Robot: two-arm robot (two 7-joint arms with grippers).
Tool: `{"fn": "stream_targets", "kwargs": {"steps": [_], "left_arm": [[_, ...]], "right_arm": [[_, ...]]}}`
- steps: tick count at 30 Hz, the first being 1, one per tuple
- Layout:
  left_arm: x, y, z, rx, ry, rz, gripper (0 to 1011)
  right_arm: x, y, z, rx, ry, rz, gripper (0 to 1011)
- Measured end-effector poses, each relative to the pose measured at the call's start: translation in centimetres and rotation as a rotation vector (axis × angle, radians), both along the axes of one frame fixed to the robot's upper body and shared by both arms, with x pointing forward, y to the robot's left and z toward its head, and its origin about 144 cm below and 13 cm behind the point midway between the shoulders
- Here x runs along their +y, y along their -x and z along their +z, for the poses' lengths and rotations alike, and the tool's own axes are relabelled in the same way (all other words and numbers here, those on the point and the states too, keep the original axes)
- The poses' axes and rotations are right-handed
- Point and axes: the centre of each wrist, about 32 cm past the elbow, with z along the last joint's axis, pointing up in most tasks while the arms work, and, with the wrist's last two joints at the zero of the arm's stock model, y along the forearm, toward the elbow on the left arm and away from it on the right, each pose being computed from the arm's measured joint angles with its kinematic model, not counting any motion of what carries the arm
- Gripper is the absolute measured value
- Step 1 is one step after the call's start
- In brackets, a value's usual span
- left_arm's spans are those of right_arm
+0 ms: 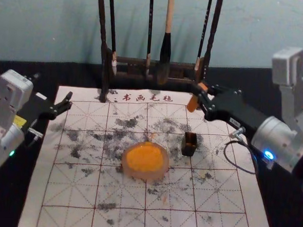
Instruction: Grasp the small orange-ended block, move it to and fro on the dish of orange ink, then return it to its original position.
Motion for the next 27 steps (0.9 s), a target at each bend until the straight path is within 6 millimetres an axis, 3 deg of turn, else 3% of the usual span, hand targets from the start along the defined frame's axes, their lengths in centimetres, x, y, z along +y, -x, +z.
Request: {"fn": "stream_targets", "kwargs": {"steps": [10, 27], "left_arm": [[0.0, 0.0, 0.0, 0.000, 0.000, 0.000, 1001], [0.0, 0.0, 0.0, 0.000, 0.000, 0.000, 1001]], "right_arm": [[-0.3, 1.9, -2.0, 0.031, 0.022, -0.050, 132], [0.1, 2.3, -3.8, 0.094, 0.039, -0.087, 132]]}}
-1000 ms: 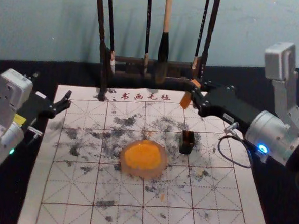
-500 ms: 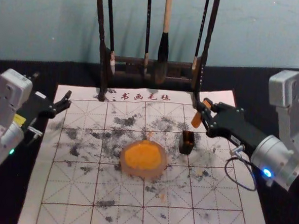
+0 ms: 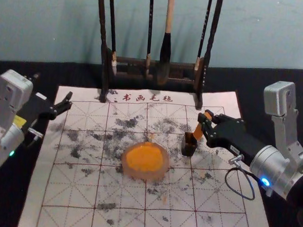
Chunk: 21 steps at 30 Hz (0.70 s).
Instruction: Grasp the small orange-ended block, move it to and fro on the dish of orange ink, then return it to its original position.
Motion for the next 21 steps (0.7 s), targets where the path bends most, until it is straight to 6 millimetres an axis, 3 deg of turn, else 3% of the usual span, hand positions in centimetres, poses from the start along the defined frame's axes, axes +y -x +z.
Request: {"fn": "stream_targets", "kwargs": {"steps": [21], "left_arm": [[0.00, 0.00, 0.00, 0.000, 0.000, 0.000, 1001]], "right_arm": [[0.55, -0.19, -0.50, 0.044, 0.005, -0.007, 132]]}}
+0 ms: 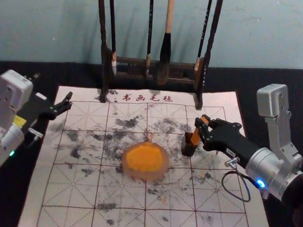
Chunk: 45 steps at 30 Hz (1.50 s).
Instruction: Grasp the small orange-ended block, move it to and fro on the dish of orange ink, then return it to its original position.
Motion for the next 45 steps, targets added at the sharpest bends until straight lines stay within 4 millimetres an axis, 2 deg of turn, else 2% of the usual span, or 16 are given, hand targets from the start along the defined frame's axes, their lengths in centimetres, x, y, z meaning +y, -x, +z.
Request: {"fn": "stream_targets", "kwargs": {"steps": [45], "left_arm": [[0.00, 0.00, 0.00, 0.000, 0.000, 0.000, 1001]], "right_arm": [[0.70, -0.45, -0.92, 0.022, -0.008, -0.013, 132]]}}
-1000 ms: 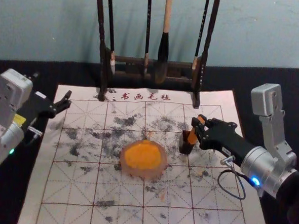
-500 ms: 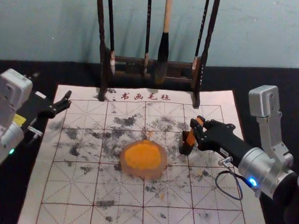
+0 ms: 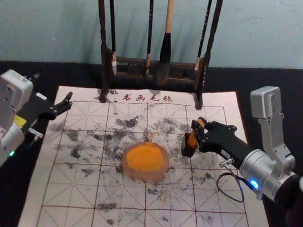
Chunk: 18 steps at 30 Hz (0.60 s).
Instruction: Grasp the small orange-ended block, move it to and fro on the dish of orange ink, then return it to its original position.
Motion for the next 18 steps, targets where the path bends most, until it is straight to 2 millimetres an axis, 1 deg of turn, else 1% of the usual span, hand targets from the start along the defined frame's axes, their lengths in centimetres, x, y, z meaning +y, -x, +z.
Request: {"fn": "stream_targets", "kwargs": {"steps": [8, 18], "left_arm": [[0.0, 0.0, 0.0, 0.000, 0.000, 0.000, 1001], [0.0, 0.0, 0.0, 0.000, 0.000, 0.000, 1001]], "right_arm": [[0.1, 0.1, -0.4, -0.002, 0.004, -0.002, 132], [0.4, 0.3, -1.6, -0.030, 0.000, -0.013, 132]]}}
